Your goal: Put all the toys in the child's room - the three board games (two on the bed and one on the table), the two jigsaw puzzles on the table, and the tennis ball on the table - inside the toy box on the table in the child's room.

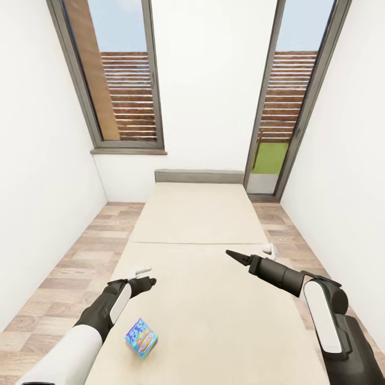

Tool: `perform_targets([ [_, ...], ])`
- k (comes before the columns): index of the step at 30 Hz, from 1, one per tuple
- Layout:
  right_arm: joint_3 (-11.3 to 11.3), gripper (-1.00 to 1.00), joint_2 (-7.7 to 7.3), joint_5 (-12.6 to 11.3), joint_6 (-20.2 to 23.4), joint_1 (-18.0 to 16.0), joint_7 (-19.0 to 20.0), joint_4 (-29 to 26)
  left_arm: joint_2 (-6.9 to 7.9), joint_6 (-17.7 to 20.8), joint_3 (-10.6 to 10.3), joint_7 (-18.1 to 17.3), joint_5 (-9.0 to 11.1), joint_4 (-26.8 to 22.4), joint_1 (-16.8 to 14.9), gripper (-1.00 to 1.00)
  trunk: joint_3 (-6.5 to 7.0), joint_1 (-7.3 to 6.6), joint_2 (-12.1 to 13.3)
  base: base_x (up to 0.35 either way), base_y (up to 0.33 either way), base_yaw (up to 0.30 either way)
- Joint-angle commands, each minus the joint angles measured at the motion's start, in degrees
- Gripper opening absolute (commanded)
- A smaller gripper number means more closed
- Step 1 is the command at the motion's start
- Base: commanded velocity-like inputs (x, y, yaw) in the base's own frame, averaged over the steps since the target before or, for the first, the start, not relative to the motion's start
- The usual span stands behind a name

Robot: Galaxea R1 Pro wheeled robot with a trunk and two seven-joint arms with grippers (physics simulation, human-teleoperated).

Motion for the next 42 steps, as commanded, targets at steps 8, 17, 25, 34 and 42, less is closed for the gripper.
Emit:
perform_targets([
  [8, -0.2, 1.0, -0.05, 0.2, 0.2, -0.1, 0.4, 0.0, -0.08, 0.3, -0.1, 0.3, 0.5, -0.7, 0.0, 1.0, -0.87, 0.03, -0.1, 0.0, 0.0, 0.0],
  [17, -0.1, 1.0, 0.02, 0.3, 0.1, -0.1, 0.4, 0.1, -0.27, 0.3, -0.2, 0.3, 0.5, -0.8, 0.0, 1.0, -1.72, 0.03, -0.1, 0.0, 0.0, 0.0],
  [25, -0.1, 1.0, 0.07, 0.9, 0.1, -0.1, 0.3, 0.4, -0.32, 0.2, -0.3, 0.4, 0.5, -0.8, 0.0, 1.0, -2.48, 0.03, -0.1, 0.0, 0.0, 0.0],
  [34, -0.4, 1.0, 0.0, 0.9, 0.1, -0.1, 0.3, 0.4, 0.05, 0.1, -0.2, 0.4, 0.5, -0.8, 0.0, 1.0, -3.33, 0.03, -0.1, 0.0, 0.0, 0.0],
  [42, -0.4, 1.0, -0.03, 1.0, 0.1, -0.1, 0.3, 0.4, 0.1, 0.1, -0.3, 0.4, 0.5, -1.2, 0.0, 1.0, -4.09, 0.03, -0.1, 0.0, 0.0, 0.0],
])
